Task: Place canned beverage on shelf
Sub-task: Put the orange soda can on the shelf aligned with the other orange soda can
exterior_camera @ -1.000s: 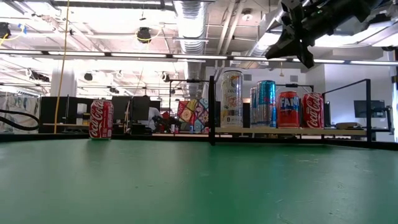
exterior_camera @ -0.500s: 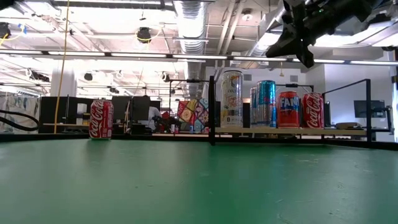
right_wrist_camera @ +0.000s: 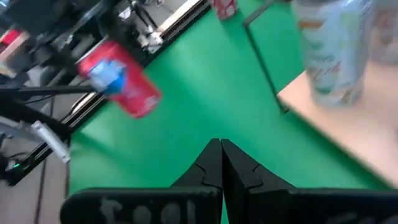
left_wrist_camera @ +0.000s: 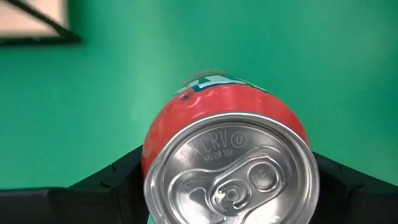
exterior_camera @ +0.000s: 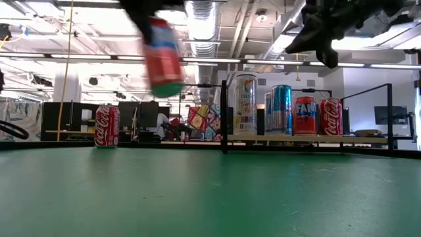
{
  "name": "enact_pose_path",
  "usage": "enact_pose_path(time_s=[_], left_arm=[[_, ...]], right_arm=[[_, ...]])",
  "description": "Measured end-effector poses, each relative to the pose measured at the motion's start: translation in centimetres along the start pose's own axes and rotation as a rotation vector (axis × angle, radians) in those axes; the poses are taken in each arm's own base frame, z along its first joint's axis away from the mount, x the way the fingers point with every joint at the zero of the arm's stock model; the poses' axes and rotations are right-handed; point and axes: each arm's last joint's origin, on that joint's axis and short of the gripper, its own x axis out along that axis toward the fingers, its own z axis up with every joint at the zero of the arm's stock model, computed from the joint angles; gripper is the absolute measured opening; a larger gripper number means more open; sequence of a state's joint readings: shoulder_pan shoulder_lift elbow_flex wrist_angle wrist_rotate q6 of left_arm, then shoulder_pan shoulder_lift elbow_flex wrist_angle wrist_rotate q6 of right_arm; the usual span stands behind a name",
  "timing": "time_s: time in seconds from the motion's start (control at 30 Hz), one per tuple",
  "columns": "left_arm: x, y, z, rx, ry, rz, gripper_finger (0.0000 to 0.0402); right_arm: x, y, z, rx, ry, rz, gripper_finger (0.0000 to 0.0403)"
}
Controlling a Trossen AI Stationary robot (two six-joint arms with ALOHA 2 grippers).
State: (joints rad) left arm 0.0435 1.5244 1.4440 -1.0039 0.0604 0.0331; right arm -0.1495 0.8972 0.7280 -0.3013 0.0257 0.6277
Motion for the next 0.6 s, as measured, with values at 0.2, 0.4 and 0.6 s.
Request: enact_pose_path(time_s=[0.2, 0.4, 0.6], left_arm=[[3.1, 5.7, 5.9, 0.009, -0.029, 0.009, 0.0277], [7.4, 7.5, 9.8, 0.038, -0.015, 0.014, 0.0277], [11.6, 7.2, 11.6, 0.100, 0.038, -0.001, 0.0277]], right_arm=[[-1.0, 1.2, -1.6, 0.022, 0.057, 0.004, 0.0021], [-1.4, 2.9, -3.1, 0.030, 0.088, 0.046, 0.0021], [-1.8, 3.4, -4.5, 0.074, 0.102, -0.031, 0.0021]])
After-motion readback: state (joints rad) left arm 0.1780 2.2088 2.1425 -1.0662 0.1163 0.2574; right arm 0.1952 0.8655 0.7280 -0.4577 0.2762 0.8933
